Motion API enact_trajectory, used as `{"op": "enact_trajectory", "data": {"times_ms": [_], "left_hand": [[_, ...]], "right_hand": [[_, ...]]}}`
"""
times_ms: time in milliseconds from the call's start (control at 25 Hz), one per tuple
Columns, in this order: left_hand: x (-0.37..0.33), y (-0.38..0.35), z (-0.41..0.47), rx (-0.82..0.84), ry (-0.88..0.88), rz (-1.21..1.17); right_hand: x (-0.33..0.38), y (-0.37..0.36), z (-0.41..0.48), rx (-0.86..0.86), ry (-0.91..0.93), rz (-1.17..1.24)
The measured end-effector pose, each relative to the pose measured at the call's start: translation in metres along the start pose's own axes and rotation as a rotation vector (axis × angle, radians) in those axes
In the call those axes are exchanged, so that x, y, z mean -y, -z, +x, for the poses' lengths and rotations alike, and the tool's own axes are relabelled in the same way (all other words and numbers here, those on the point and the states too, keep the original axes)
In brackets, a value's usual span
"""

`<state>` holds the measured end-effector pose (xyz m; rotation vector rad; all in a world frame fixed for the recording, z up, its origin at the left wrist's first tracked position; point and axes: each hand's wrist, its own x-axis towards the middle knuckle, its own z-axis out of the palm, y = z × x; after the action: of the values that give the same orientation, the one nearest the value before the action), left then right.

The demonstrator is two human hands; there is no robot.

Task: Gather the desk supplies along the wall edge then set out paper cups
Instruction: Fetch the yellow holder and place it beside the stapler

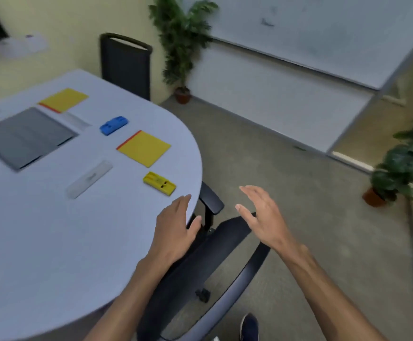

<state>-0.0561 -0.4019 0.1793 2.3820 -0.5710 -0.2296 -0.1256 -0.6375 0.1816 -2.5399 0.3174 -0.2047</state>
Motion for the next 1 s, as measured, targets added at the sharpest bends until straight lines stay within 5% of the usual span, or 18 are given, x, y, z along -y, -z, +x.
{"op": "enact_trajectory", "data": {"times_ms": [520, 1000], "left_hand": [[-0.054, -0.014, -0.007, -0.267, 0.422, 0.175], [0.036, -0.033, 0.08, -0.369, 0.669, 0.164]], "right_hand": [[-0.022, 0.019, 0.099, 0.343, 0.483, 0.03], [-0.001, -0.077, 0.234, 0.613, 0.612, -0.081]]}}
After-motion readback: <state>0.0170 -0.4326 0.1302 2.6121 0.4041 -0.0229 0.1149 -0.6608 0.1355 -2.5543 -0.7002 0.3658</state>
